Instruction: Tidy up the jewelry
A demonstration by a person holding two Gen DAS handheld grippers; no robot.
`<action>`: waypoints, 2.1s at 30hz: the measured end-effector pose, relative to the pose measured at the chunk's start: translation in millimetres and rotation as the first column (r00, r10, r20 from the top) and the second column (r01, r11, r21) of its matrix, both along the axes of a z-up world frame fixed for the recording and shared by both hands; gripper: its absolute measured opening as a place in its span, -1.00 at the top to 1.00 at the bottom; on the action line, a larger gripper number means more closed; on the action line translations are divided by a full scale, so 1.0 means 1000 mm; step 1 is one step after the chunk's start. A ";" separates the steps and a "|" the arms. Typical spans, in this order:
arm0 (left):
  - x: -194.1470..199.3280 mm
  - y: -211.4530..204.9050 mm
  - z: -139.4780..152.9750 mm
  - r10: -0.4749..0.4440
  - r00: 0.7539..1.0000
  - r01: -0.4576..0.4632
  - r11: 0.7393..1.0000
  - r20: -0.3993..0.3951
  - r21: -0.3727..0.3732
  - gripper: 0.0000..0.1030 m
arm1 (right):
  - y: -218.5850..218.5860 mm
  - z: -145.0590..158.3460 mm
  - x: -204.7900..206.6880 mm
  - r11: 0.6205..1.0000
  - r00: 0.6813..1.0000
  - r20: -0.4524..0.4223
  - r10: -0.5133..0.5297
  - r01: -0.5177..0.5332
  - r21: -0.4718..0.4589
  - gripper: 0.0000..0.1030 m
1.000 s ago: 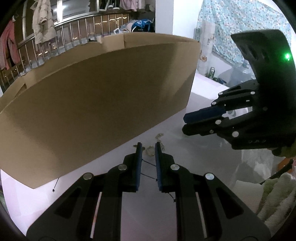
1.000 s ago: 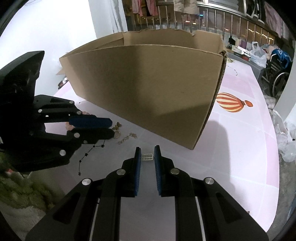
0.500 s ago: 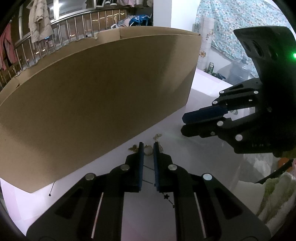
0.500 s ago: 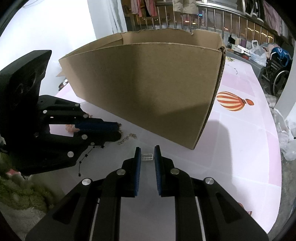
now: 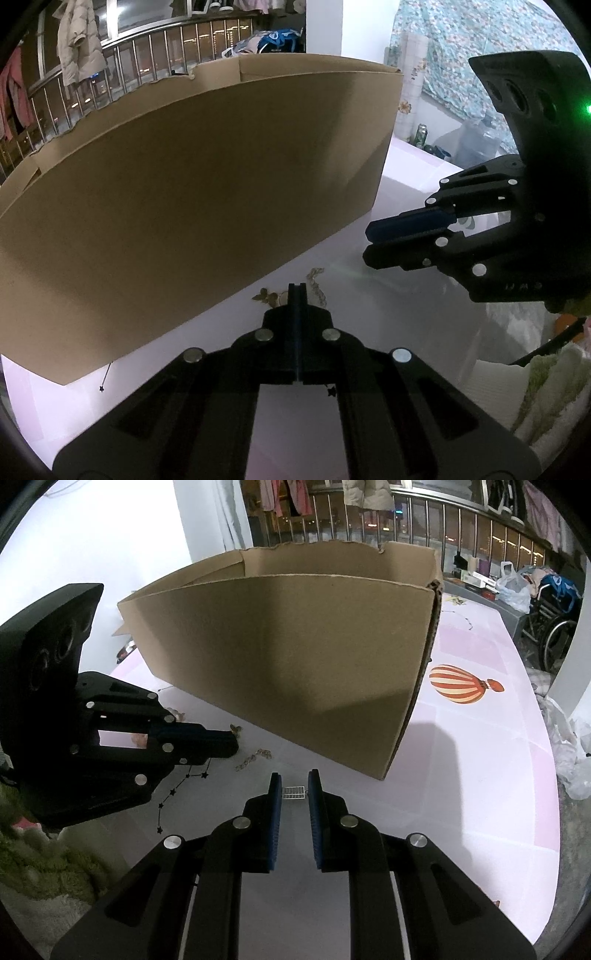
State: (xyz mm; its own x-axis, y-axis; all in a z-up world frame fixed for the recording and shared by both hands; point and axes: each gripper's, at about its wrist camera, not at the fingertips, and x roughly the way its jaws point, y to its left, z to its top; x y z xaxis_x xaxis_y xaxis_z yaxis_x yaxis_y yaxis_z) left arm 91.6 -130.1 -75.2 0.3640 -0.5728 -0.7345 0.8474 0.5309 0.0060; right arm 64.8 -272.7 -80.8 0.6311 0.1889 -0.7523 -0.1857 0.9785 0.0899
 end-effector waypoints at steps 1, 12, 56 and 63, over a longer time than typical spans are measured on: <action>0.000 0.001 0.001 -0.002 1.000 0.002 1.000 -0.002 -0.001 1.00 | 0.000 0.000 0.000 1.000 1.000 0.001 -0.001 0.001 0.000 0.71; -0.001 0.008 0.006 0.035 0.999 -0.035 0.999 0.013 -0.002 1.00 | -0.002 0.001 -0.001 1.000 1.000 0.001 -0.002 0.002 0.003 0.71; 0.005 -0.006 0.001 -0.139 0.990 0.138 0.990 0.012 0.041 0.73 | -0.008 -0.001 0.001 1.000 1.000 0.000 0.013 -0.013 0.022 0.71; 0.015 -0.012 0.002 -0.163 0.987 0.163 0.985 -0.003 0.049 0.73 | -0.009 0.000 0.001 1.000 1.000 0.000 0.014 -0.014 0.024 0.71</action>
